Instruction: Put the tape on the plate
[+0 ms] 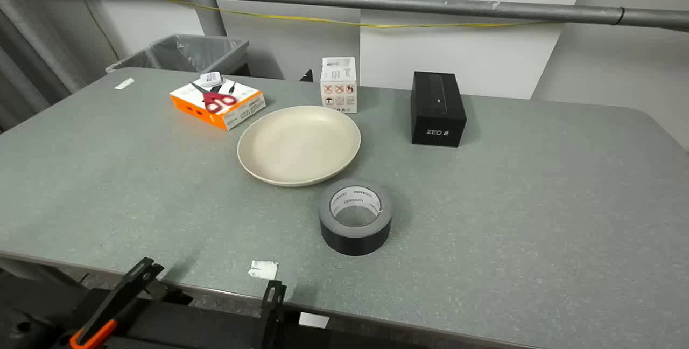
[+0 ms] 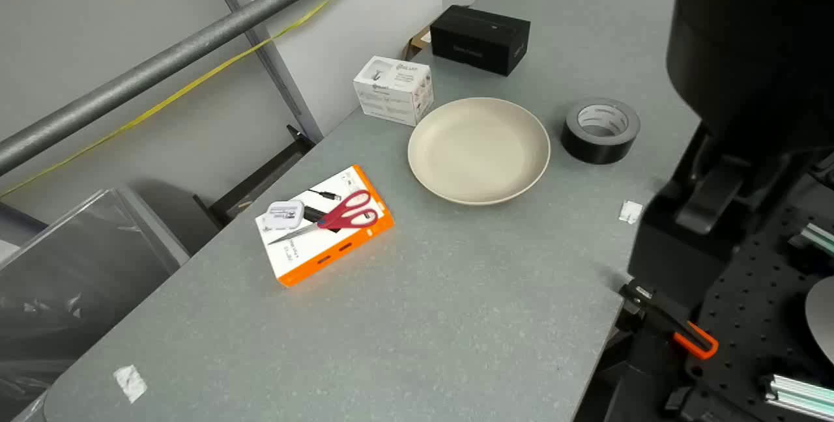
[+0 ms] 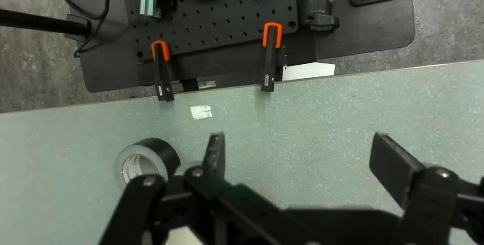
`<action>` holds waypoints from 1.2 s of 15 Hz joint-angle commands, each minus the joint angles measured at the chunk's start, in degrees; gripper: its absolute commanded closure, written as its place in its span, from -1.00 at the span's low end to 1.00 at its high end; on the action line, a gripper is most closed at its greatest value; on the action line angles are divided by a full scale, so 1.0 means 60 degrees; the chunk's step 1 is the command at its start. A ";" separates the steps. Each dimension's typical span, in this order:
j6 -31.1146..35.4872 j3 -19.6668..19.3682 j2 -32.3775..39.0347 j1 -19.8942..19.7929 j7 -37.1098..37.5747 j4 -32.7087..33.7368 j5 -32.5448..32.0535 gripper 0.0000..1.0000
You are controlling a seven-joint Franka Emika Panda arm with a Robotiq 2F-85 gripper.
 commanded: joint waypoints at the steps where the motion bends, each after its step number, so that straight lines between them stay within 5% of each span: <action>1: -0.0006 -0.0243 0.0078 0.0270 0.0133 0.0012 -0.0132 -1.00; 9: 0.0373 -0.0401 -0.0019 0.0129 -0.0037 -0.0456 -0.0584 -1.00; 13: 0.0830 -0.1680 -0.0527 -0.0397 -0.0524 -0.1289 -0.1086 -1.00; 18: 0.2116 -0.3379 -0.0251 -0.1845 -0.0814 -0.1791 -0.1577 -1.00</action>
